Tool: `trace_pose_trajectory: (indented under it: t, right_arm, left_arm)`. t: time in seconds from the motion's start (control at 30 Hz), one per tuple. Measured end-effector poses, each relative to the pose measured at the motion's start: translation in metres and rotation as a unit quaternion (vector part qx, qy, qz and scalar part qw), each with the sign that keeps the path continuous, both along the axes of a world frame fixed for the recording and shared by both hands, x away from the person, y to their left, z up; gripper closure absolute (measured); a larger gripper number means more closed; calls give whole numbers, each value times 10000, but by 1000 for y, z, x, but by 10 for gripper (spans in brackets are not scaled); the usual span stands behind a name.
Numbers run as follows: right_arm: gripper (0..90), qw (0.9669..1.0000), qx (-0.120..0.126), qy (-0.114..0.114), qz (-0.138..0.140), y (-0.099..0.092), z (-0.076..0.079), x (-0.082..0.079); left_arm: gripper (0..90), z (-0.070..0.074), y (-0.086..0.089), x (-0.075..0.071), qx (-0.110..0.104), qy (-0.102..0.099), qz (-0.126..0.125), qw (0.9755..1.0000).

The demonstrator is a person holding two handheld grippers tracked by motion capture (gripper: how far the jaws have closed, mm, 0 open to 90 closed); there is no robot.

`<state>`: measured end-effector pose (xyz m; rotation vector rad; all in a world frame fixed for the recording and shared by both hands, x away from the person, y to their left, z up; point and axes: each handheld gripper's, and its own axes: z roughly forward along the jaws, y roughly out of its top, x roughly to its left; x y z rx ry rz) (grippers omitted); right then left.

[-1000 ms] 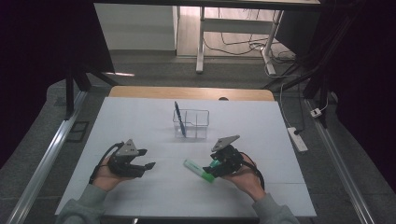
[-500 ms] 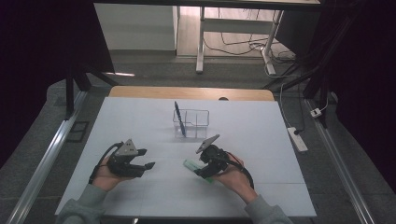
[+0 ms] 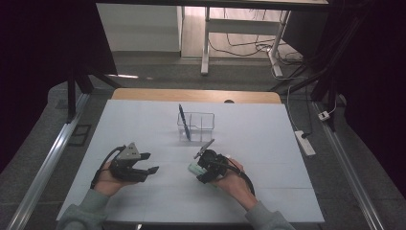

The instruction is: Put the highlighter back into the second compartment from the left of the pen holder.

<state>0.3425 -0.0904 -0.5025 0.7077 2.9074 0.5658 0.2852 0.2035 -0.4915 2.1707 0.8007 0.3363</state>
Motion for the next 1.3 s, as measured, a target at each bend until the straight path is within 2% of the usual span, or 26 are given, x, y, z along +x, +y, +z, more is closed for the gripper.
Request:
trace_pose_trajectory:
  t: [0.27,0.47,0.77,1.03,1.3]
  right_arm:
    - [502,10000,-89,21,32,-1,0,-1]
    - [532,9999,-119,74,-46,-2,-1,-2]
    - [597,9997,-257,-46,-43,1,0,-4]
    - [653,9997,-226,-3,-111,3,0,-6]
    - [663,9994,-272,-40,-189,4,0,-8]
  left_arm:
    - [374,-1,1,0,16,15,0,10000]
    - [375,-1,0,0,36,26,-10,10000]
    - [373,-2,-2,1,71,30,-32,10000]
    - [373,-2,-2,1,77,32,-40,10000]
    - [373,-2,-2,1,73,36,-41,10000]
